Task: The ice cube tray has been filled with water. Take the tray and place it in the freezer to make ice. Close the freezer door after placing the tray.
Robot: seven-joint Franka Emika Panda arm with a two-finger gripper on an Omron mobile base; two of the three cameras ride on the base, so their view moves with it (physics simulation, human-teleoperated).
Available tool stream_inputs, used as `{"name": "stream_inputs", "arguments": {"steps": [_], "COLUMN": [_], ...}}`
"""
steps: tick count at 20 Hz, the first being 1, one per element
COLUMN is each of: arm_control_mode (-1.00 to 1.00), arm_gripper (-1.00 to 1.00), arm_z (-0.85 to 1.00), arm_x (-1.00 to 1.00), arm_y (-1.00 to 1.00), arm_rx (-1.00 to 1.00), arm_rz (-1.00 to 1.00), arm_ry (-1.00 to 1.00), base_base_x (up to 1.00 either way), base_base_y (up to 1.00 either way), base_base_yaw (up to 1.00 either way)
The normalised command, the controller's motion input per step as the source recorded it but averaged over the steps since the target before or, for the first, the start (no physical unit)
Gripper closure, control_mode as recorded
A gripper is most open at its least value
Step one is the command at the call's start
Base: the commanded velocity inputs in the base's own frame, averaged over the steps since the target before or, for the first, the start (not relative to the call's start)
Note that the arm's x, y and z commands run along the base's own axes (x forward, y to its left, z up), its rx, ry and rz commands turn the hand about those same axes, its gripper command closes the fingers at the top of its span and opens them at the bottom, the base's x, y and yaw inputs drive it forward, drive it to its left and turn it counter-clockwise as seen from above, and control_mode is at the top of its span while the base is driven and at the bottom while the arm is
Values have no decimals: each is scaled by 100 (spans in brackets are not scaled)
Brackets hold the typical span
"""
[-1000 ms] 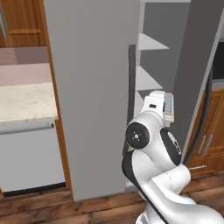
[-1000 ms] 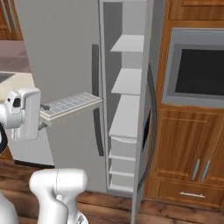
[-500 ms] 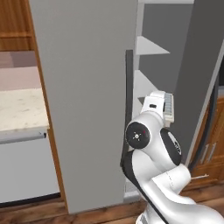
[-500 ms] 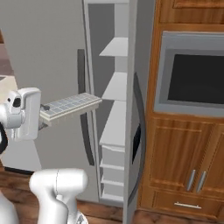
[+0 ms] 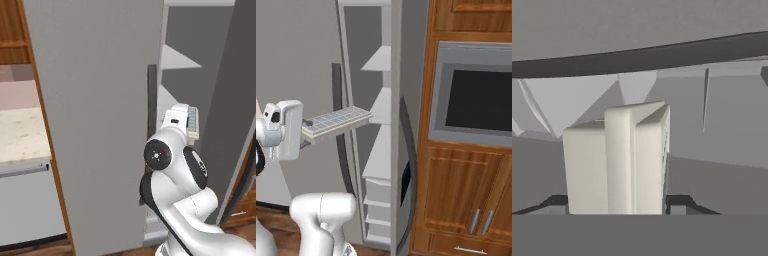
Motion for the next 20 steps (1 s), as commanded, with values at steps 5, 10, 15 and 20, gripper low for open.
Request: {"name": "stream_inputs", "arguments": {"steps": [5, 10, 15, 20], "arm_control_mode": [100, 100, 100, 100], "arm_gripper": [100, 100, 100, 100], "arm_z": [0, 0, 0, 0], "arm_x": [0, 0, 0, 0], "arm_y": [0, 0, 0, 0], "arm_rx": [0, 0, 0, 0], "arm_rz": [0, 0, 0, 0], "arm_ry": [0, 0, 0, 0], "base_base_x": [35, 24, 20, 24], "base_base_y": [-31, -38, -38, -26], "base_base_yaw": [0, 0, 0, 0]}}
